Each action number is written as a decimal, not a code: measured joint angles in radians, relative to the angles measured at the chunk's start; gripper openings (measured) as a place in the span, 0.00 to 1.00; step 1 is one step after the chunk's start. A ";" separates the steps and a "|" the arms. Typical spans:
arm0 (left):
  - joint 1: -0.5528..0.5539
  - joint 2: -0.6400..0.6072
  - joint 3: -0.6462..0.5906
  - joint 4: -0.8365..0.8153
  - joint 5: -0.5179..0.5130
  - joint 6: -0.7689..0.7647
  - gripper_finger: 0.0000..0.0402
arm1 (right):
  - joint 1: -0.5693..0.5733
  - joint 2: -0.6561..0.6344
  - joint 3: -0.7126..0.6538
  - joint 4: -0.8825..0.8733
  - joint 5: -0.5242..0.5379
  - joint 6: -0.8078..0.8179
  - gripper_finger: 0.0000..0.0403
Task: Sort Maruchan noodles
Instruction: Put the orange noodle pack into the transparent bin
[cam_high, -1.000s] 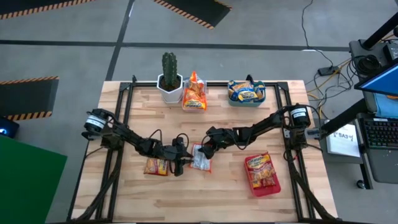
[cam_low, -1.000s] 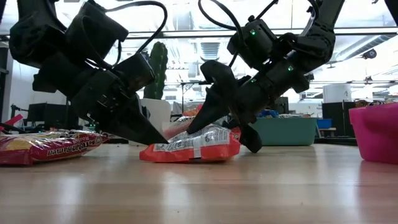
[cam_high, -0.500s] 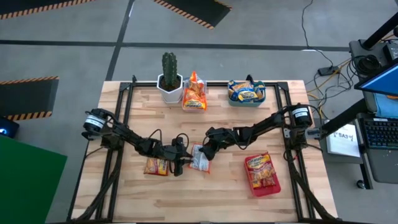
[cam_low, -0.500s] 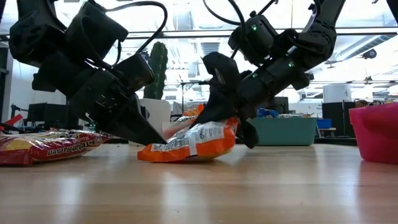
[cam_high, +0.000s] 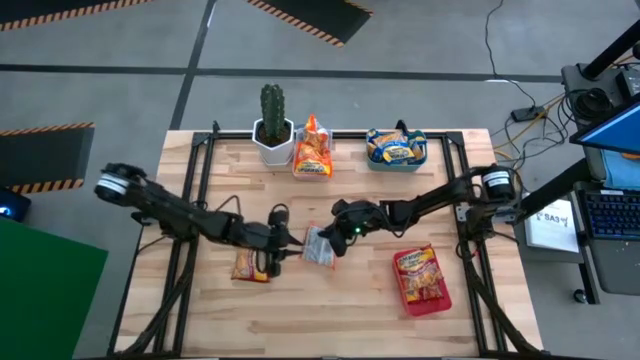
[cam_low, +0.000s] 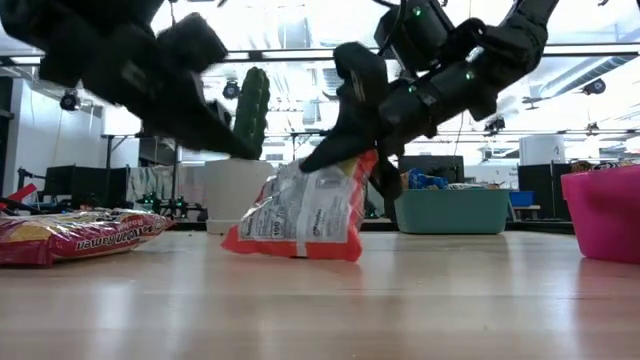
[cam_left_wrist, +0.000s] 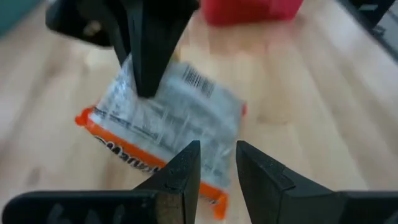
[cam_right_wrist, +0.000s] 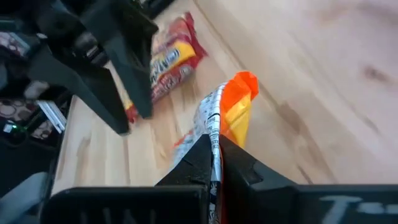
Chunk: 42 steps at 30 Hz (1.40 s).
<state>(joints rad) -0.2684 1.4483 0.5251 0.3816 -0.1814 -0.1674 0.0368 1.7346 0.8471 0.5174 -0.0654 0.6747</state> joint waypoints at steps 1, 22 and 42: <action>0.000 -0.031 0.000 -0.017 0.000 0.021 0.21 | 0.000 -0.012 0.000 -0.005 0.007 -0.020 0.02; 0.003 -0.649 0.002 -0.028 -0.124 0.483 0.21 | -0.262 -0.089 0.451 -0.386 0.193 -0.820 0.02; 0.004 -0.726 0.002 -0.088 -0.127 0.507 0.21 | -0.447 0.194 0.617 -0.430 0.275 -1.247 0.02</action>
<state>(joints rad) -0.2646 0.7223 0.5270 0.2940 -0.3084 0.3397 -0.4097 1.9285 1.4645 0.0875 0.2095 -0.5722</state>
